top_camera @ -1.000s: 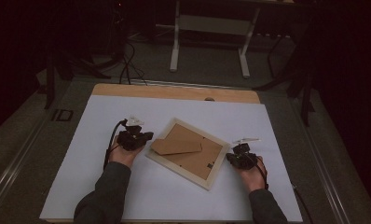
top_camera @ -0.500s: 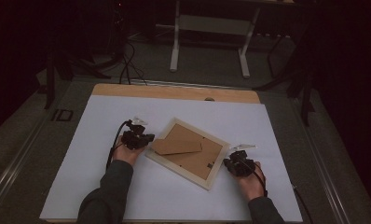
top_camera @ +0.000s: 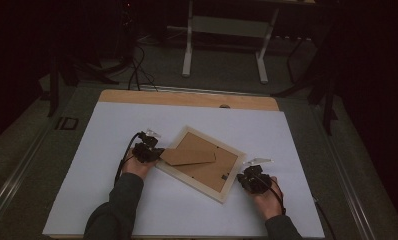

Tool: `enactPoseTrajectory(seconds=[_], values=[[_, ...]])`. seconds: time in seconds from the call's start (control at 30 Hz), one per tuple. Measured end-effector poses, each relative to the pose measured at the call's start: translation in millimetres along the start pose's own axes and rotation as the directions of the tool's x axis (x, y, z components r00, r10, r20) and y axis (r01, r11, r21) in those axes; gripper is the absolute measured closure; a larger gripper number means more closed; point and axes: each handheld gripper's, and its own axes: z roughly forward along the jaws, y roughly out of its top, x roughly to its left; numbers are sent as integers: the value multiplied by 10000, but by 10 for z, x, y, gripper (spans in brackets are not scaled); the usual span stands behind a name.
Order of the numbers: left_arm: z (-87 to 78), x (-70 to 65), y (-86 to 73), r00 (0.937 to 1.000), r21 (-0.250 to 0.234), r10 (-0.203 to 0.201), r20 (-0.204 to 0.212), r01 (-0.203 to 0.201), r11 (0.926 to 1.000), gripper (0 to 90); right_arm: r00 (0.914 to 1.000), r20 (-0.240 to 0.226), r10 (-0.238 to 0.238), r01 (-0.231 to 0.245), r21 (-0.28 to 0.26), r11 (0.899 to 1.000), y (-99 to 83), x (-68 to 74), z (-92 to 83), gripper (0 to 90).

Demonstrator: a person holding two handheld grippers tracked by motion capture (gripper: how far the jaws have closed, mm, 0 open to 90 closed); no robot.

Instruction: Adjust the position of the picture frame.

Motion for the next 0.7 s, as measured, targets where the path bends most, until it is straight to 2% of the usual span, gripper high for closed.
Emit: enactPoseTrajectory(seconds=[0.37,0.5,0.7], values=[[-59,2,-82,9992,-112,-399,-48,398,9991,900,9999,-95,103,-103,6,9999,63,-20,48,900],[-110,1,-162,9985,-240,-542,-25,541,9982,900,10000,-76,-60,60,53,10000,107,-21,76,900],[-173,-10,-222,9986,-159,-475,-237,471,9988,900,9999,48,-109,108,126,9999,192,-10,132,900]])
